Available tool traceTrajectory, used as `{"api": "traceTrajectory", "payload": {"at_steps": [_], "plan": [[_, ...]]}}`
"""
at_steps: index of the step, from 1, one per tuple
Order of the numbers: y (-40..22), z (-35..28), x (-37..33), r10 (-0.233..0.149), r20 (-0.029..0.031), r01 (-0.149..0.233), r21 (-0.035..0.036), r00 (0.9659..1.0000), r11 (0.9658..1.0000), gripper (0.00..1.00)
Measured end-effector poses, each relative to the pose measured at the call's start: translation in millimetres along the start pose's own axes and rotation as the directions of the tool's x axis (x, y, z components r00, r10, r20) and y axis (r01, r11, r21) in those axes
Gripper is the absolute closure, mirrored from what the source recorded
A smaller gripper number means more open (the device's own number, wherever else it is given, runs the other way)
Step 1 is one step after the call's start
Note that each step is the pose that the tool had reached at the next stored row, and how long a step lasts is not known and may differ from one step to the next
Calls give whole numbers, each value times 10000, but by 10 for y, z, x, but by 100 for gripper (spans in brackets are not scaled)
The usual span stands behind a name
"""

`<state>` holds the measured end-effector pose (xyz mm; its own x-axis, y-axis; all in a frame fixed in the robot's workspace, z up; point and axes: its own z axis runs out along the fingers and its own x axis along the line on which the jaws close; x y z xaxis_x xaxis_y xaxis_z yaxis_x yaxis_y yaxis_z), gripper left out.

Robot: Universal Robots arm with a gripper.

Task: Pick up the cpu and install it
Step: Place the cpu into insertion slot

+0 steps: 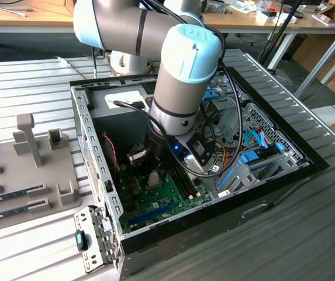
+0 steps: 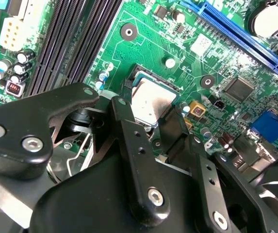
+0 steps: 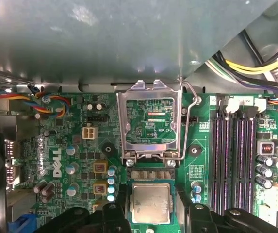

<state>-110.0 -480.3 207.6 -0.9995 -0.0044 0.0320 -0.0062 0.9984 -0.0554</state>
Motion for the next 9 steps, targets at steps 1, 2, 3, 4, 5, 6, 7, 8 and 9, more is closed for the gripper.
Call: {"api": "traceTrajectory", "payload": {"at_steps": [1,2,3,4,5,6,7,8,9], "plan": [[-2,3,-3,0,0,0,2,10000,10000,53],[-3,5,-3,1,-1,-1,6,10000,10000,53],[-4,10,-3,2,-2,-2,8,10000,10000,53],[-4,18,-6,0,-1,0,7,10000,10000,53],[-4,25,-9,1,-1,-1,7,10000,10000,53],[-4,29,-9,6,-2,-6,8,10000,10000,53],[-4,32,-9,11,-2,-11,8,10000,10000,53],[-4,35,-10,19,-3,-19,7,10000,10000,53],[-4,36,-10,34,-3,-34,7,10000,10000,53]]}}
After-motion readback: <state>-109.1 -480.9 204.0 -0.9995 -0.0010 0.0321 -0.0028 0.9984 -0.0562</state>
